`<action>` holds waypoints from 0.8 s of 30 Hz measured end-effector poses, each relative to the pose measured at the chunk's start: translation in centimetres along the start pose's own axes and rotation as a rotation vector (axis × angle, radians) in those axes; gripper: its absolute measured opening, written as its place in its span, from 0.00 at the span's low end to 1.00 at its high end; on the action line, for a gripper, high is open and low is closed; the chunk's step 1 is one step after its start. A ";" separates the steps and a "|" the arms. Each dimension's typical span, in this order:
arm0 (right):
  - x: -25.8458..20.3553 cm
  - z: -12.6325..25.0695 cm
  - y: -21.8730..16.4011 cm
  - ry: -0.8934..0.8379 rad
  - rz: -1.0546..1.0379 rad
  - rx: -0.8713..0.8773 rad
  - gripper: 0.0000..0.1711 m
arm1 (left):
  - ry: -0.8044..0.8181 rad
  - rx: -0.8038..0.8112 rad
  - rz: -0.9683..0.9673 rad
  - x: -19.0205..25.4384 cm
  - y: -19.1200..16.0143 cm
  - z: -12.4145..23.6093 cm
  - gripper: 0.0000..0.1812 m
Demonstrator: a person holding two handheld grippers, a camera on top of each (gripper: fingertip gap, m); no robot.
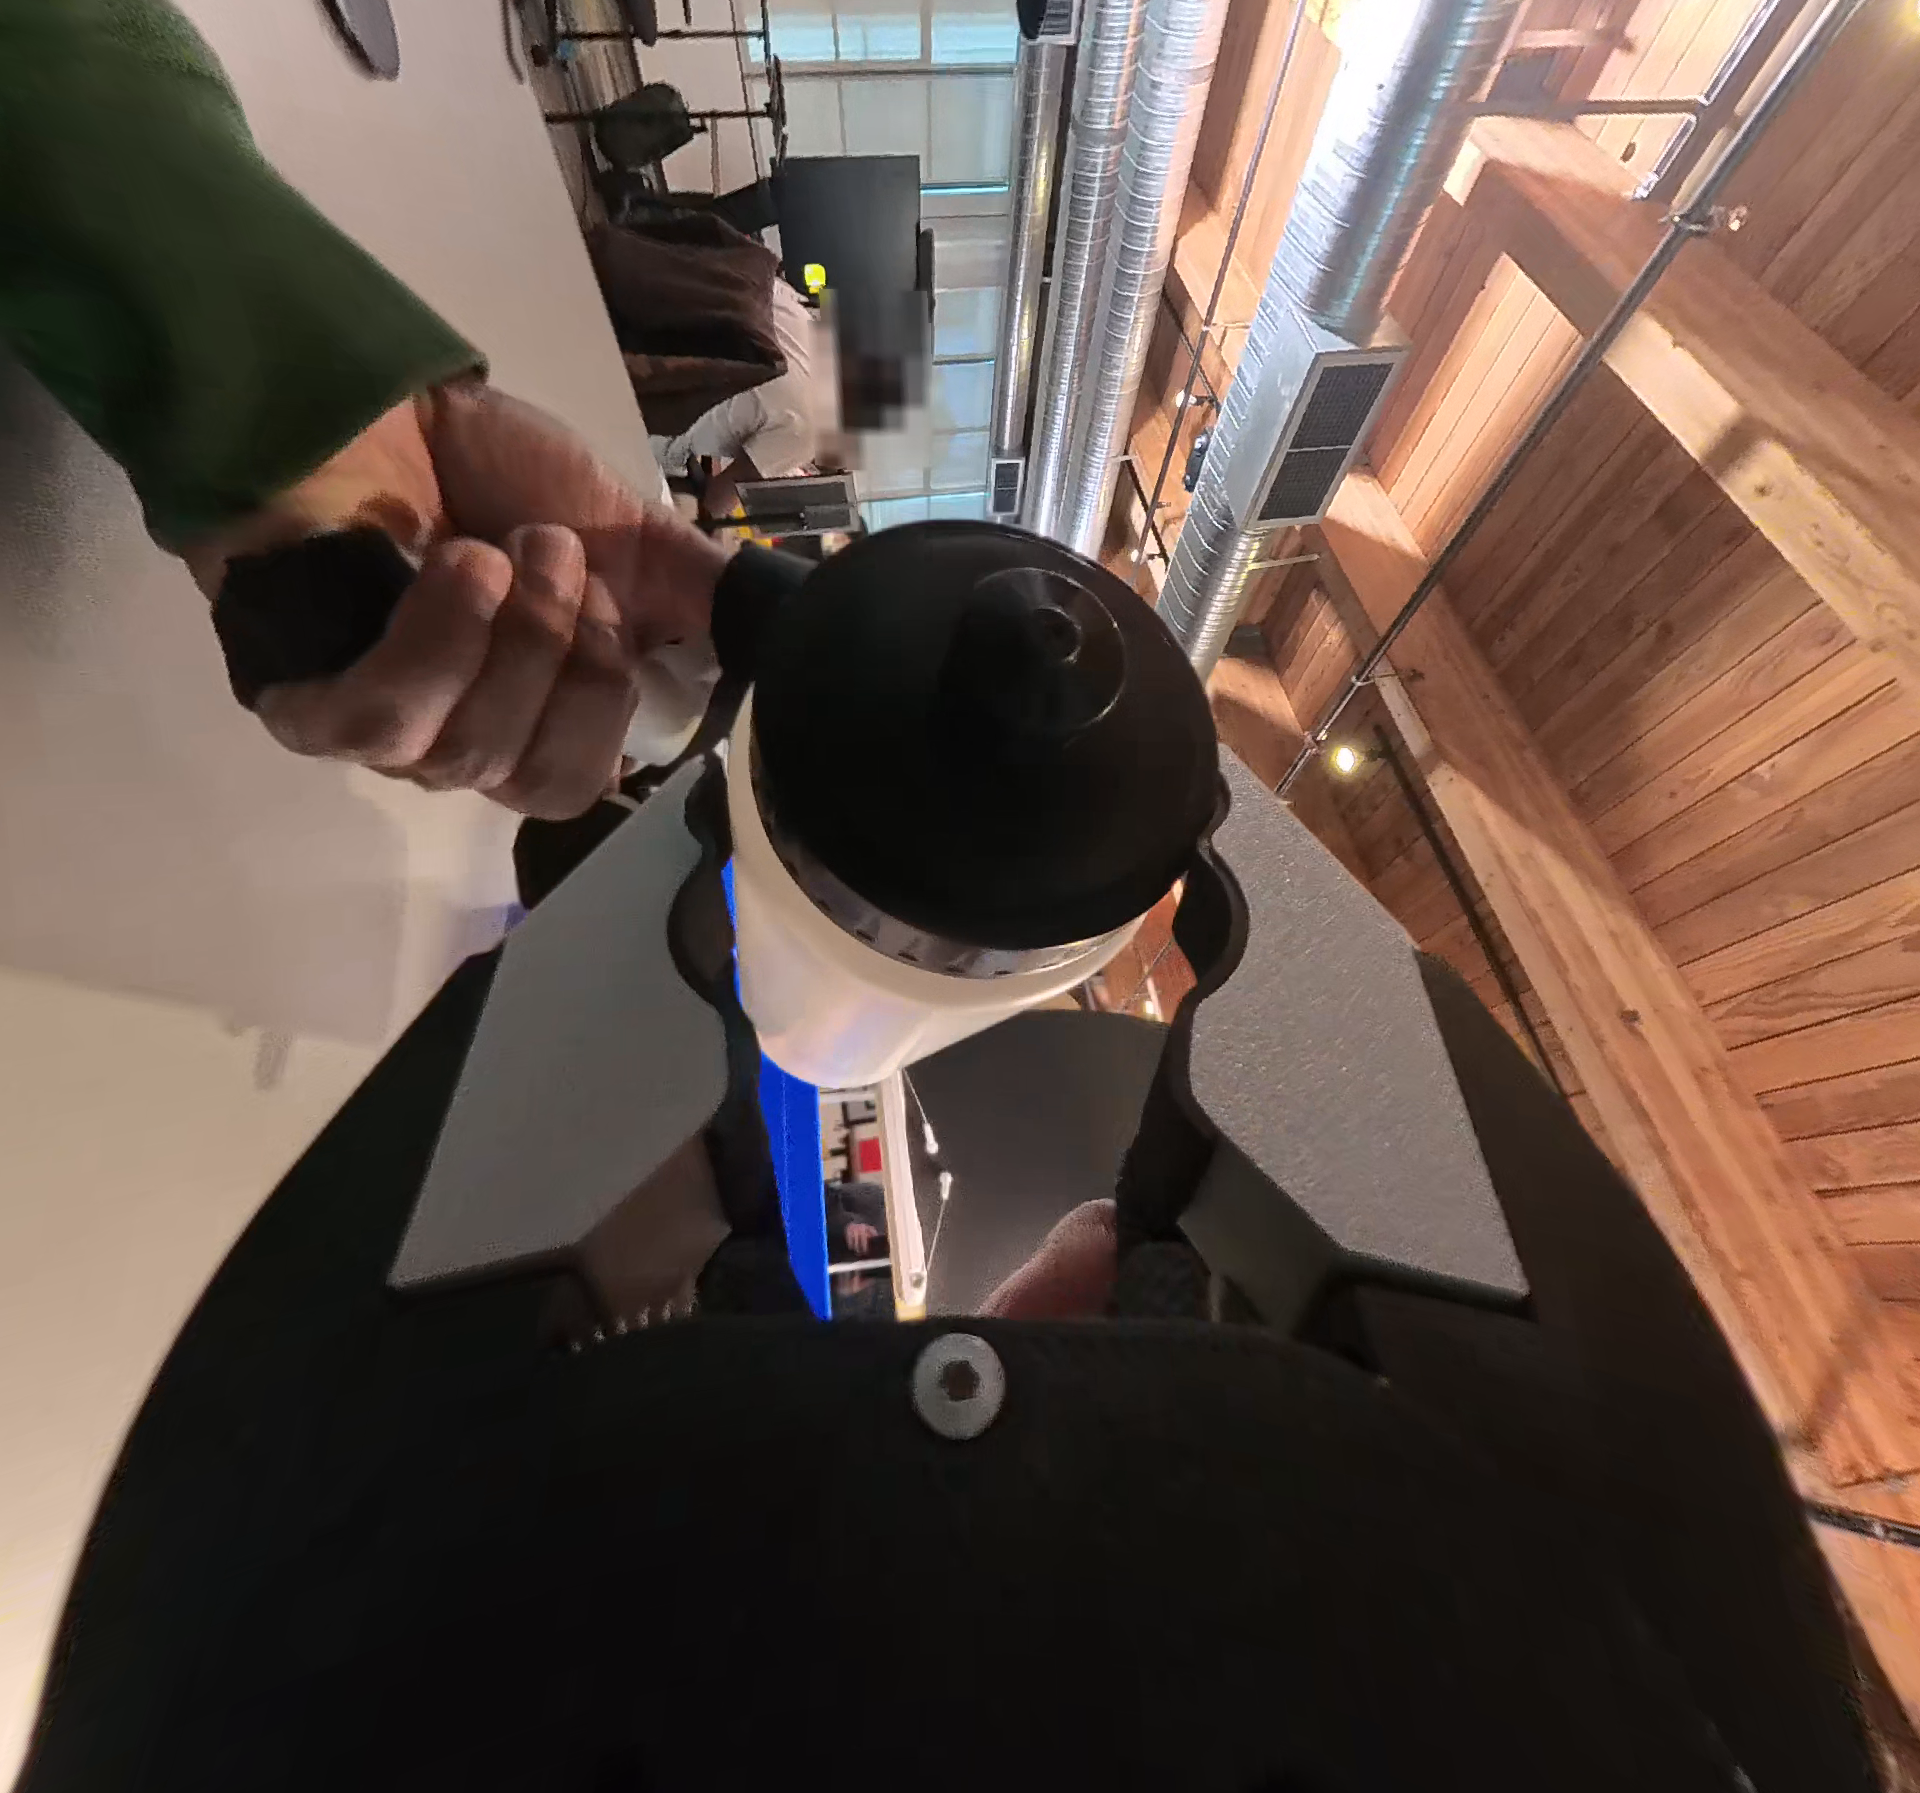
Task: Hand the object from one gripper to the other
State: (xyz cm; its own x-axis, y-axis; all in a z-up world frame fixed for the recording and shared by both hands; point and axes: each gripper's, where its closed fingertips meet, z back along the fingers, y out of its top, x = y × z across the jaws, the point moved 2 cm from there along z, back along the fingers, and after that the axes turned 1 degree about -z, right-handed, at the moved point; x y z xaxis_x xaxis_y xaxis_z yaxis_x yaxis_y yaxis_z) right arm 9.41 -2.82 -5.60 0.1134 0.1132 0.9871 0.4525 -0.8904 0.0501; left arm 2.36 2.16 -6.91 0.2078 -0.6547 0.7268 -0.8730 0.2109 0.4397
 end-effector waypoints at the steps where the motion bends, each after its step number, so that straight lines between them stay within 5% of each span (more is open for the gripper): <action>1: -0.4 -0.2 -0.3 0.004 0.013 -0.005 0.53 | -0.013 -0.014 0.015 0.0 -0.5 -0.3 0.68; 18: -2.4 -1.5 -5.0 -0.035 -0.195 -0.121 0.50 | -0.074 0.305 -0.197 2.0 4.1 3.0 0.52; 24: -4.6 -1.7 -7.4 0.112 -0.343 -0.236 0.50 | -0.027 0.416 -0.230 1.9 5.6 4.6 0.49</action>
State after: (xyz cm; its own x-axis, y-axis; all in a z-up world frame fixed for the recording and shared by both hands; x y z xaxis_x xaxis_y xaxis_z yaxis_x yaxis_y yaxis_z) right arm 4.02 2.52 -10.27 -0.1111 0.3827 0.9171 0.2306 -0.8877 0.3984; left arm -4.17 -1.23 -5.52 0.4100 -0.6702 0.6186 -0.9093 -0.2471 0.3350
